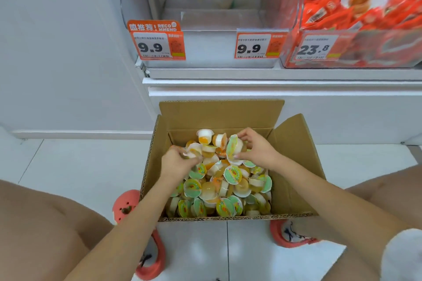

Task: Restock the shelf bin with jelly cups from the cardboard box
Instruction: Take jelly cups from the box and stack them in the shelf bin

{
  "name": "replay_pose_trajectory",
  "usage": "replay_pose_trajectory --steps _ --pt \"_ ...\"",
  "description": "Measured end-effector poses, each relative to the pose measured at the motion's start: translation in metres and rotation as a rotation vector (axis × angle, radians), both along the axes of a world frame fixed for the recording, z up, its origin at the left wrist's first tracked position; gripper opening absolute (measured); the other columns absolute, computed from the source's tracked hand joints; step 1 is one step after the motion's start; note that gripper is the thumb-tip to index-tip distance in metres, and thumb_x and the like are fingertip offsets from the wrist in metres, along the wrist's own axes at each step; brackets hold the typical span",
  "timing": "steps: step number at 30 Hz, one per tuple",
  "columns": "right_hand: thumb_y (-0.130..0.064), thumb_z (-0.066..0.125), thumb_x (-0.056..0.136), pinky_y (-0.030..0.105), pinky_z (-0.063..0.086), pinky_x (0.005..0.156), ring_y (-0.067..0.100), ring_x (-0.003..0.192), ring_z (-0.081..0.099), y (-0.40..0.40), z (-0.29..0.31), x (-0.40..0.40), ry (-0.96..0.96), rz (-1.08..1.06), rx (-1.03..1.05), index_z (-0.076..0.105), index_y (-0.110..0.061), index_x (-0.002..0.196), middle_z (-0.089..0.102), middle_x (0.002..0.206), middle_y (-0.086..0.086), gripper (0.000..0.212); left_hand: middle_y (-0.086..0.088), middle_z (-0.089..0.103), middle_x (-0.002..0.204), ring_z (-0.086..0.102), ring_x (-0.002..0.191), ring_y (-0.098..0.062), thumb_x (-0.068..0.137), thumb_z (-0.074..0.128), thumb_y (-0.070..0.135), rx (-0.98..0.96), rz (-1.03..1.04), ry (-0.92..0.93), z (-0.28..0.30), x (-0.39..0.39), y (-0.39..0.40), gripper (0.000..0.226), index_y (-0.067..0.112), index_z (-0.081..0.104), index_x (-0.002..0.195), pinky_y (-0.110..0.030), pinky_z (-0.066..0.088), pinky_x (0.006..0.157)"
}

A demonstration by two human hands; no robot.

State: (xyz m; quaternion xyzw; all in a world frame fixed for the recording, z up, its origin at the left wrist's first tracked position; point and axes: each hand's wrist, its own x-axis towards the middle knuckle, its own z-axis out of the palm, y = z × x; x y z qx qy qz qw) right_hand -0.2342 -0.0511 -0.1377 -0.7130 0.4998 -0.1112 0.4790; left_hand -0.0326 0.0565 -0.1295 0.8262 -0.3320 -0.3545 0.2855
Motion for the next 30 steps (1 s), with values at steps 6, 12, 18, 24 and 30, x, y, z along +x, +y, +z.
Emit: replay_pose_trajectory --steps 6,12,18,24,30 --pt "-0.019 0.083 0.070 0.015 0.044 0.086 0.007 0.104 0.054 -0.008 0.109 0.004 -0.039 0.240 -0.197 0.053 -0.025 0.110 0.057 0.114 -0.006 0.050 -0.022 0.056 0.113 0.060 0.102 -0.036 0.083 0.070 0.016 0.049 0.398 1.108 0.091 0.006 -0.040 0.036 0.006 0.056 0.115 -0.045 0.056 0.078" --pt "-0.020 0.080 0.070 0.028 0.051 0.079 0.011 0.094 0.056 0.008 0.156 0.021 -0.213 0.255 -0.412 0.054 -0.025 0.108 0.059 0.106 -0.009 0.046 -0.015 0.066 0.105 0.069 0.080 -0.032 0.085 0.065 0.029 0.049 0.187 1.135 0.154 0.009 -0.040 0.036 0.009 0.059 0.114 -0.059 0.053 0.077" --pt "-0.013 0.080 0.071 0.013 0.044 0.086 0.000 0.100 0.052 0.001 0.170 0.043 -0.364 0.183 -0.502 0.061 -0.027 0.114 0.056 0.109 -0.003 0.049 -0.023 0.069 0.083 0.071 0.064 -0.031 0.084 0.063 0.035 -0.078 0.194 1.212 0.181 0.002 -0.050 0.047 -0.003 0.055 0.109 -0.039 0.059 0.055" --pt "-0.017 0.078 0.077 0.023 0.047 0.092 0.005 0.108 0.053 -0.010 0.175 0.055 -0.450 0.184 -0.454 0.059 -0.030 0.124 0.054 0.114 -0.006 0.052 -0.014 0.066 0.115 0.064 0.095 -0.023 0.078 0.054 0.049 -0.165 0.012 1.238 0.178 0.016 -0.065 0.055 0.012 0.059 0.118 -0.040 0.057 0.079" --pt "-0.026 0.074 0.076 0.029 0.047 0.097 0.006 0.113 0.054 -0.030 0.186 0.058 -0.507 0.136 -0.384 0.054 -0.043 0.126 0.057 0.121 -0.019 0.056 -0.025 0.060 0.124 0.059 0.115 -0.036 0.081 0.062 0.032 -0.263 -0.065 1.419 0.196 0.023 -0.079 0.053 0.004 0.054 0.125 -0.047 0.050 0.091"
